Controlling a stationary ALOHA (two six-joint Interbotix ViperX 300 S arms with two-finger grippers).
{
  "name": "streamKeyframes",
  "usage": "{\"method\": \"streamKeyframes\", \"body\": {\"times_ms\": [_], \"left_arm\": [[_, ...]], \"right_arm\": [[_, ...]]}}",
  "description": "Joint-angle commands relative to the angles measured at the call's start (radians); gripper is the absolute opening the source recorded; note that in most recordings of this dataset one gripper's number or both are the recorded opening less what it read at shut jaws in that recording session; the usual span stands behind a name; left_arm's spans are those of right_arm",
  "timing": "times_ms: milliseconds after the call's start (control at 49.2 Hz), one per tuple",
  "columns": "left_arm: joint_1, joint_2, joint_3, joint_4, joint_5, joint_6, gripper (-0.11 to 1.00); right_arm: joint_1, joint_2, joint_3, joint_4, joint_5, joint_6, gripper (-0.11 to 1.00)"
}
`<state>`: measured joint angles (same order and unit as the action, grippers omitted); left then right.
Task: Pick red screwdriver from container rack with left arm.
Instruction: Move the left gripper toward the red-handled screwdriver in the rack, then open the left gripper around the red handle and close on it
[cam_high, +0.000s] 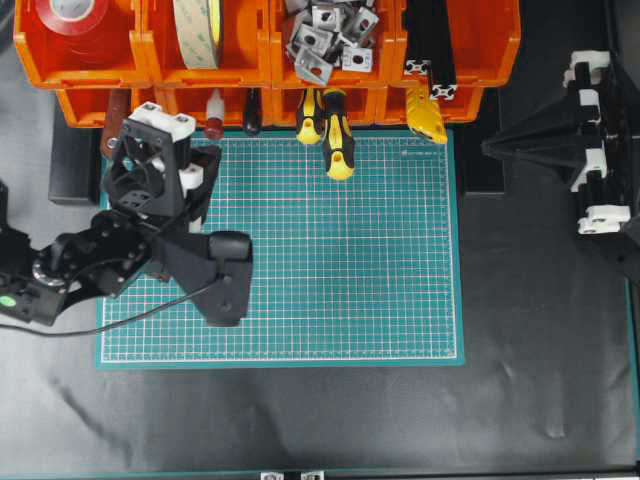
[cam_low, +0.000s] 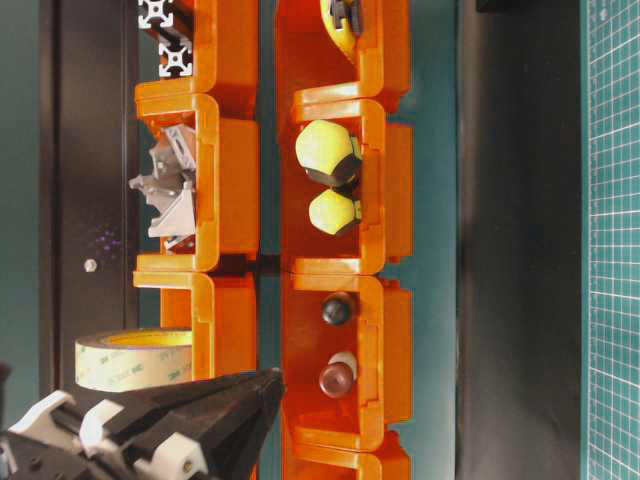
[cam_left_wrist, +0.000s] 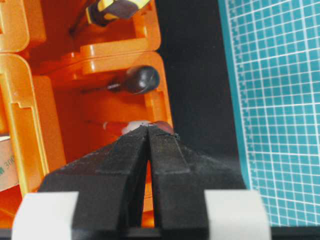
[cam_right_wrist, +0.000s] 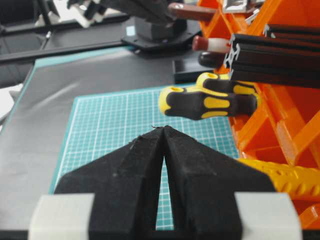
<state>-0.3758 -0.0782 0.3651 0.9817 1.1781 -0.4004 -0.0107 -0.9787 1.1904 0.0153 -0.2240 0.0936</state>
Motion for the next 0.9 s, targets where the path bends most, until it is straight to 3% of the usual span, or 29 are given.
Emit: {"method": "streamKeyframes", "body": {"times_ms": [0,122,325,407,875], "left_arm": [[0.002,-0.006,-0.028,0.006,-0.009,-0.003,0.00],[0.009,-0.002,-0.021,0.006,-0.011,-0.020,0.14],[0.029,0.009,-0.011,0.006,-0.021,-0.031,0.72],[0.043,0.012,-0.011,0.006,-0.035,-0.040,0.88],[0.094,0.034,0.046,0.005,-0.089,-0.048,0.87]], "right_arm": [[0.002,-0.005,-0.029,0.003,0.005,0.000,0.00],[0.005,-0.017,-0.025,0.003,0.009,0.000,0.00],[0.009,-0.028,-0.023,0.003,0.012,0.000,0.00],[0.011,-0.029,-0.023,0.003,0.014,0.000,0.00],[0.018,-0.029,-0.020,0.003,0.023,0.000,0.00]]}}
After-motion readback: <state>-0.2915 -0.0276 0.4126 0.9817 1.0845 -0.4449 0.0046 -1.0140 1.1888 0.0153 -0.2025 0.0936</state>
